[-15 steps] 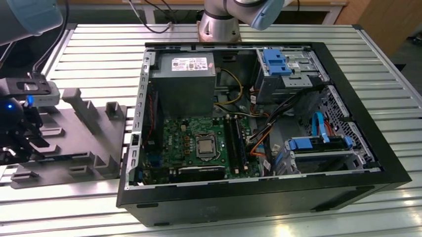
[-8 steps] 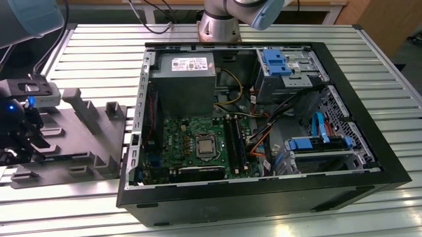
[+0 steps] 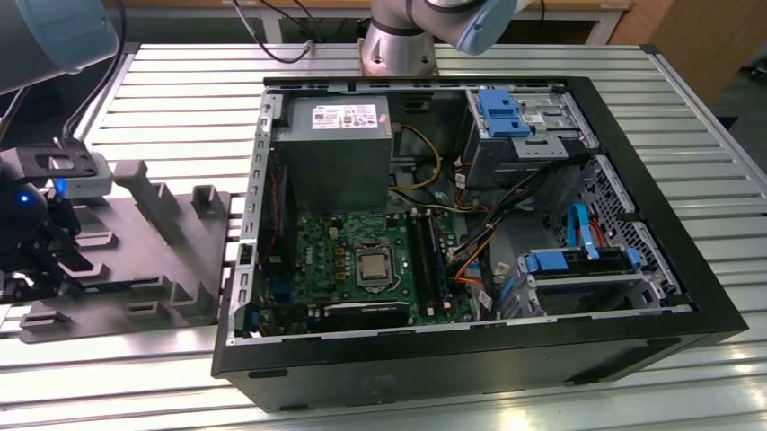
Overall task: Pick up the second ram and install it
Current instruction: 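Pick up the second ram and move it above second insertion slot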
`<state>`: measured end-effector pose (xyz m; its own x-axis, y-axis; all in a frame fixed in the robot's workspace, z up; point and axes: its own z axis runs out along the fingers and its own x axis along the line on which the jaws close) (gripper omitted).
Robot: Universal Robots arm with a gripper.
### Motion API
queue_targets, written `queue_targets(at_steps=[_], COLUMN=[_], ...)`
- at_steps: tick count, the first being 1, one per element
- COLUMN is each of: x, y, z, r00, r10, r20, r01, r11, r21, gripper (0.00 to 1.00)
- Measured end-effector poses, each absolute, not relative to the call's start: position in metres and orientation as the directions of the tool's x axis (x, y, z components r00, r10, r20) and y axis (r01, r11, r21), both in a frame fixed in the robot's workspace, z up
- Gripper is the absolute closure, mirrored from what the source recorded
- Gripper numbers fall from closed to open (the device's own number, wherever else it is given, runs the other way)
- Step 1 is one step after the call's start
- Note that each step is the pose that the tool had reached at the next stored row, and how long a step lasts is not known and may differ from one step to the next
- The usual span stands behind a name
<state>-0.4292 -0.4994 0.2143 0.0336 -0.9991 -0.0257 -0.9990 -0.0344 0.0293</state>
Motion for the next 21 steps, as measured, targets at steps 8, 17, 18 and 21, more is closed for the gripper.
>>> queue_targets(at_steps=[8, 17, 18, 21], x=[-0.429, -0.429, -0.429, -0.429], y=[-0.499, -0.499, -0.499, -0.499], z=[0.211, 0.205, 0.204, 0.202], r00=[0.034, 0.036, 0.036, 0.037], r10=[-0.999, -0.999, -0.999, -0.999], r20=[-0.026, -0.026, -0.026, -0.026], r01=[-0.999, -0.999, -0.999, -0.999], r11=[-0.035, -0.037, -0.037, -0.038], r21=[0.029, 0.029, 0.029, 0.029], gripper=[0.64, 0.64, 0.64, 0.64])
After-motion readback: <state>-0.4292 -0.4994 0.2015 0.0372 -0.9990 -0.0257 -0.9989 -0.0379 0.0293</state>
